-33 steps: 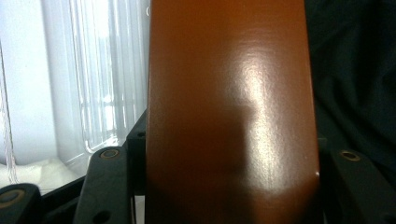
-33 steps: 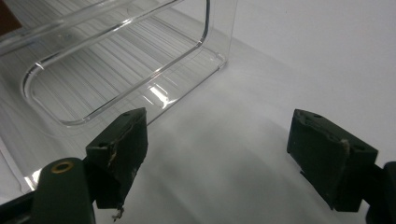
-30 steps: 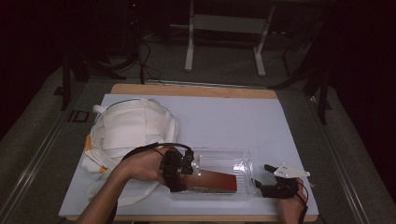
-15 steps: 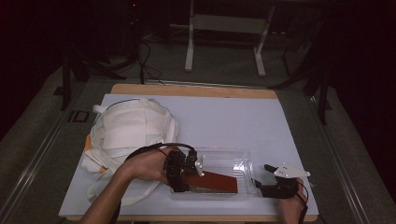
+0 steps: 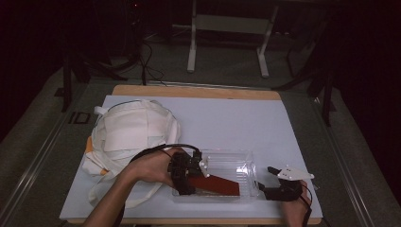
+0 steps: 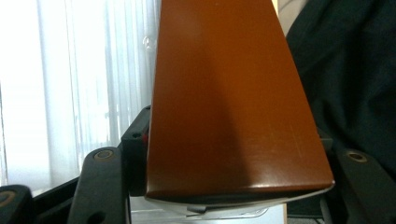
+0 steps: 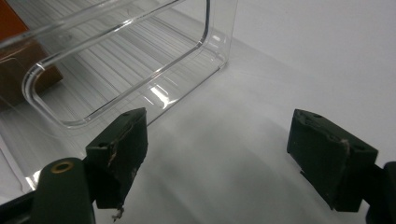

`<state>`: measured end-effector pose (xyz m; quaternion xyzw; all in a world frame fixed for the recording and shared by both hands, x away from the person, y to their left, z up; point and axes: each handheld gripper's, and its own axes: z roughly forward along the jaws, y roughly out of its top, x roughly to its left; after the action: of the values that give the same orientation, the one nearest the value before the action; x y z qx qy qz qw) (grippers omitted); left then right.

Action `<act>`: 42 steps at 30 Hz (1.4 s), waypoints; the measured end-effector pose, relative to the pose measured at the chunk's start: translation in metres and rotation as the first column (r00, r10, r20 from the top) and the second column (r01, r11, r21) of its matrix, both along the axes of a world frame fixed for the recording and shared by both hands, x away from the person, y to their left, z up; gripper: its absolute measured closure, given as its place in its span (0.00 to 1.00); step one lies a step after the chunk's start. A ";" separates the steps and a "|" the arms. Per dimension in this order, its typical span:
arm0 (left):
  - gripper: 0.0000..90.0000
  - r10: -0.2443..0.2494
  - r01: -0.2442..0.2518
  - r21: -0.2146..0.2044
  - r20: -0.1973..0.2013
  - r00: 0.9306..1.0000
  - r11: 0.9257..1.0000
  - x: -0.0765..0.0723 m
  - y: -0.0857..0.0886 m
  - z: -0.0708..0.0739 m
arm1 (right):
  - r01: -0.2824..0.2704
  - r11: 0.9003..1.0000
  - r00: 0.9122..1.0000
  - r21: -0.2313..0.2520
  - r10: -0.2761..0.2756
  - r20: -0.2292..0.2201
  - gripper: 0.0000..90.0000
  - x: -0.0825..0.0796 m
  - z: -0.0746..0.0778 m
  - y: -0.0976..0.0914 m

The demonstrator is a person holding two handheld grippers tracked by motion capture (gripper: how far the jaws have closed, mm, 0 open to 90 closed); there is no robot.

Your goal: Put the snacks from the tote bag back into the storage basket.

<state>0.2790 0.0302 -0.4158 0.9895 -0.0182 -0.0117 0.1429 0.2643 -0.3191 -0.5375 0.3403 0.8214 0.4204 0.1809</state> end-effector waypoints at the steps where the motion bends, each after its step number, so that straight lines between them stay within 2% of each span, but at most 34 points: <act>1: 0.44 0.001 -0.001 -0.002 -0.004 1.000 1.000 0.000 0.000 0.000 | 0.000 1.000 1.000 0.000 0.000 0.000 0.22 0.000 0.000 0.000; 6: 0.42 0.002 -0.002 -0.011 -0.032 0.999 1.000 0.000 -0.003 -0.002 | 0.000 1.000 1.000 -0.001 0.000 -0.003 0.22 0.000 0.000 0.000; 9: 0.41 -0.002 0.001 -0.006 -0.033 0.999 1.000 0.000 -0.005 -0.004 | -0.002 1.000 1.000 -0.001 0.002 -0.003 0.22 0.000 0.000 0.000; 24: 0.30 0.015 -0.014 0.007 -0.084 0.996 1.000 0.001 -0.007 -0.015 | -0.006 1.000 1.000 -0.001 0.006 -0.002 0.22 0.000 0.000 0.000; 28: 0.29 0.014 -0.014 0.004 -0.111 0.994 1.000 0.002 -0.006 -0.018 | -0.004 1.000 1.000 -0.004 0.004 -0.005 0.22 0.000 0.000 0.000; 36: 0.29 0.034 -0.033 0.008 -0.110 0.993 0.999 0.004 -0.002 -0.021 | -0.004 1.000 1.000 -0.002 0.004 -0.004 0.22 0.000 0.000 0.000; 42: 0.29 0.044 -0.043 0.007 -0.093 0.995 0.999 0.005 0.002 -0.020 | -0.004 1.000 1.000 -0.003 0.004 -0.004 0.22 0.000 0.000 0.000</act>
<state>0.2842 0.0324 -0.4361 0.9884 0.0101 -0.0545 0.1413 0.2644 -0.3192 -0.5374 0.3393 0.8230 0.4188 0.1792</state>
